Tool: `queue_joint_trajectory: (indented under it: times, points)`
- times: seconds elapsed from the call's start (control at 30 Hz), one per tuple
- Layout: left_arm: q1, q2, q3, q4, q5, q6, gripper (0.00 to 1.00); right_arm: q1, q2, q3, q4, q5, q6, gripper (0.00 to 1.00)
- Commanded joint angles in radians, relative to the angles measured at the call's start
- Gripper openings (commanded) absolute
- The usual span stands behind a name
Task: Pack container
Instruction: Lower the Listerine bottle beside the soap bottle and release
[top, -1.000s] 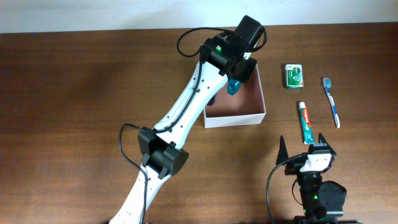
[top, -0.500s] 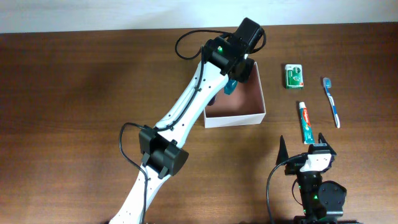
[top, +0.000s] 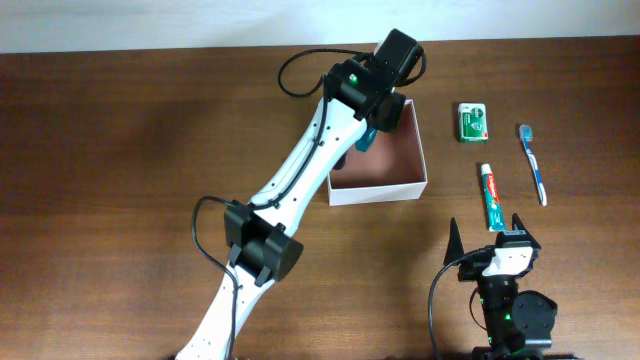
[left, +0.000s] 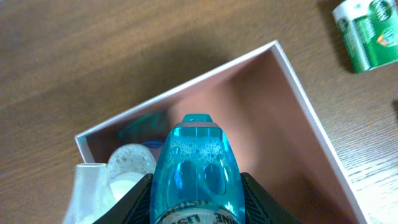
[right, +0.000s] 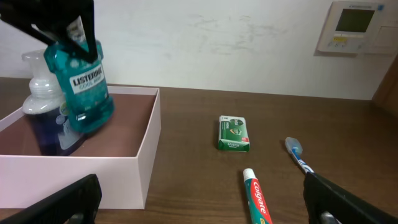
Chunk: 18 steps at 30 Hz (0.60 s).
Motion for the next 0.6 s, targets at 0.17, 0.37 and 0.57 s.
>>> queue_joint_trajectory:
  times: [0.17,0.37,0.57]
  points:
    - [0.006,0.027,0.008,-0.002,-0.021,-0.014,0.25,0.005,-0.010,-0.005,-0.005,-0.009,-0.003,0.99]
    - [0.024,0.029,0.008,0.001,-0.021,-0.014,0.26,0.005,-0.010,-0.005,-0.005,-0.009,-0.003,0.99]
    - [0.047,0.029,0.008,0.000,-0.021,-0.014,0.26,0.005,-0.010,-0.005,-0.005,-0.009,-0.003,0.99]
